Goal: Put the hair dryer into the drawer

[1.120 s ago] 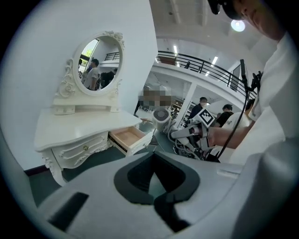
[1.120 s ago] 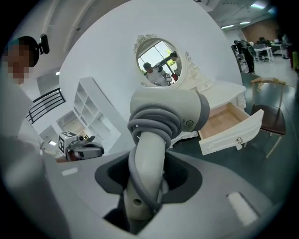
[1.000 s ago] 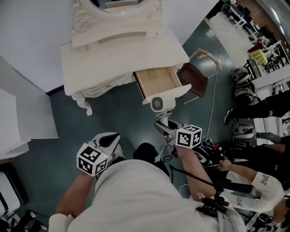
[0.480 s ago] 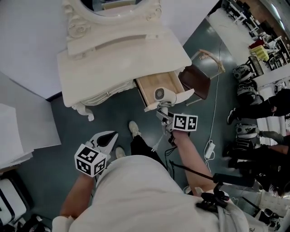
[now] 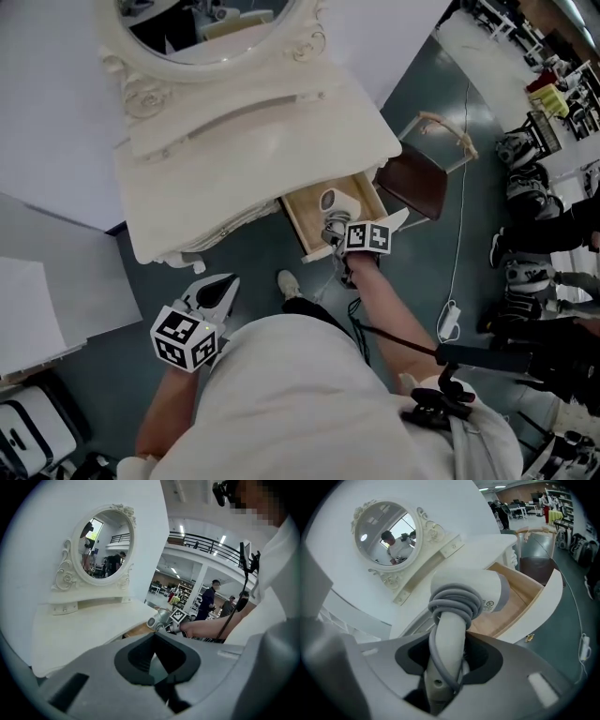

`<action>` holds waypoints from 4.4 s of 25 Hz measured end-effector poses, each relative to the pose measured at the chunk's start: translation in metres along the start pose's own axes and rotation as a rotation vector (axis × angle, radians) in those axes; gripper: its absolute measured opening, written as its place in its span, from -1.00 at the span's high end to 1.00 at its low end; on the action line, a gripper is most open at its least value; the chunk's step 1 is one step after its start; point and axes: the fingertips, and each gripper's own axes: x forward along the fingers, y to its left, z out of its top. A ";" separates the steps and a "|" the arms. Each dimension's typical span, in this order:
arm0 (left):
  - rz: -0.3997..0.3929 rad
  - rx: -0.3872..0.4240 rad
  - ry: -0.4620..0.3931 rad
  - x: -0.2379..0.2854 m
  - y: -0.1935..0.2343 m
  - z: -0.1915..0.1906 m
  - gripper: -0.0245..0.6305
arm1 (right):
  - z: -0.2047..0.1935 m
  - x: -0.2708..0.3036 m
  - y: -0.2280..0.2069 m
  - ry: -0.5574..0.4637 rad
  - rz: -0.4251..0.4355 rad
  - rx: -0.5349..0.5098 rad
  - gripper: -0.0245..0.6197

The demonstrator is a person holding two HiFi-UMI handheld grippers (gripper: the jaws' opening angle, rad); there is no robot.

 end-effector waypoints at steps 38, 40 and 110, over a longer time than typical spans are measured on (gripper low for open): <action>0.208 -0.119 0.080 0.087 0.049 0.053 0.92 | 0.105 0.121 -0.139 0.091 -0.327 0.167 0.41; 0.222 -0.123 0.086 0.088 0.053 0.053 0.92 | 0.108 0.128 -0.140 0.077 -0.342 0.141 0.41; 0.120 -0.089 -0.005 -0.047 0.033 -0.028 0.92 | 0.048 0.028 -0.027 -0.202 -0.309 -0.156 0.83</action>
